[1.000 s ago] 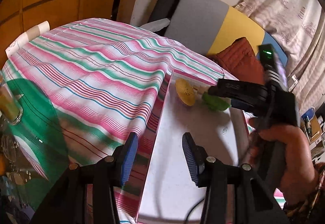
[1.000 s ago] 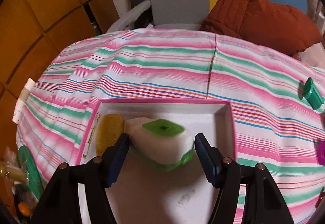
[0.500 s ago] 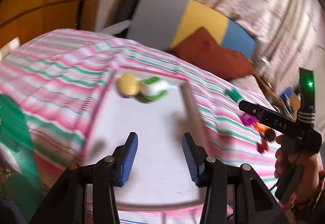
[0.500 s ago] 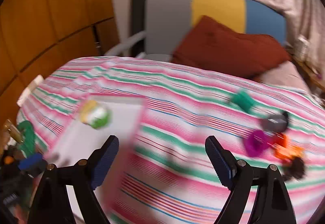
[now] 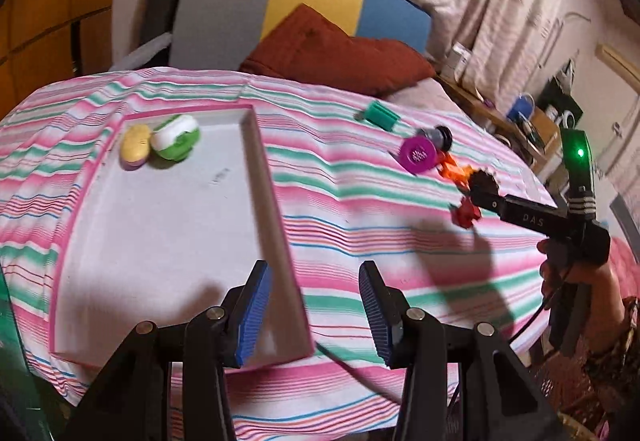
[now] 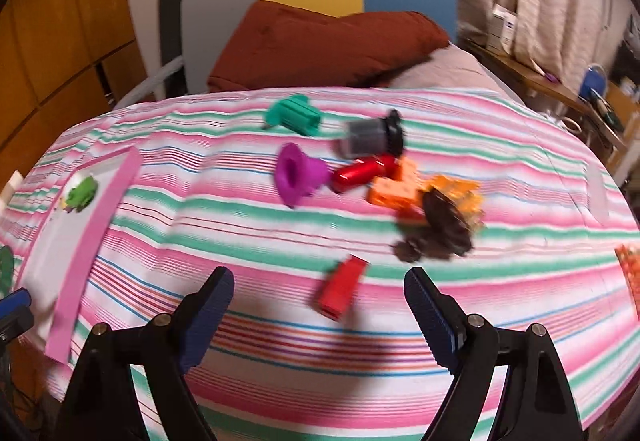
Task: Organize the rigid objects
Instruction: 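Grasp the red block with the left tool while the right tool moves to the brown spiky piece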
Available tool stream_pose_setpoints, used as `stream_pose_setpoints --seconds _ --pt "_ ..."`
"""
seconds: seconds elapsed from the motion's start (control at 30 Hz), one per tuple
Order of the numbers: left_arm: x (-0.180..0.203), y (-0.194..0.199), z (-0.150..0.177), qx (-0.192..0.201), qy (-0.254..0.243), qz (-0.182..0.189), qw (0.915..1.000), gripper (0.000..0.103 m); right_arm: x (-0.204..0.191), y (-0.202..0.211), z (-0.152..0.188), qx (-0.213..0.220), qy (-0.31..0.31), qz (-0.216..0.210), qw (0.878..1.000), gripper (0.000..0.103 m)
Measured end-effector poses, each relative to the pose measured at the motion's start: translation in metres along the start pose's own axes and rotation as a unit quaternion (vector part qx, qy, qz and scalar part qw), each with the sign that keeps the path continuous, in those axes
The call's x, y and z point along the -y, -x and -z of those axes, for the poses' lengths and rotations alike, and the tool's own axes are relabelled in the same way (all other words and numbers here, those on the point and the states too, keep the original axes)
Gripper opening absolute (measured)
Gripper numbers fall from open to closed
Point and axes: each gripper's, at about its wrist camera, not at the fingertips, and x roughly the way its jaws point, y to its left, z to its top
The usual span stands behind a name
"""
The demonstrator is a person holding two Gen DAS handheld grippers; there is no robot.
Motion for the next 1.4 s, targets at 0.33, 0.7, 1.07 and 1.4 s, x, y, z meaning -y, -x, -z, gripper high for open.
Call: stream_pose_setpoints --seconds 0.33,0.7,1.07,1.4 --pt "0.033 -0.010 0.003 -0.027 -0.050 0.013 0.9983 0.046 0.060 -0.003 -0.002 -0.010 -0.029 0.044 0.999 0.088" --pt "0.102 -0.058 -0.020 -0.056 -0.105 0.044 0.9919 0.046 0.090 -0.001 -0.005 -0.029 -0.083 0.065 0.994 0.088" --pt "0.187 -0.150 -0.039 -0.093 -0.136 0.063 0.9843 0.046 0.125 0.006 -0.026 0.017 -0.098 0.079 0.992 0.088" --pt "0.202 -0.181 -0.040 -0.076 -0.171 0.041 0.9815 0.030 0.124 0.003 -0.033 0.034 -0.092 0.037 0.994 0.089"
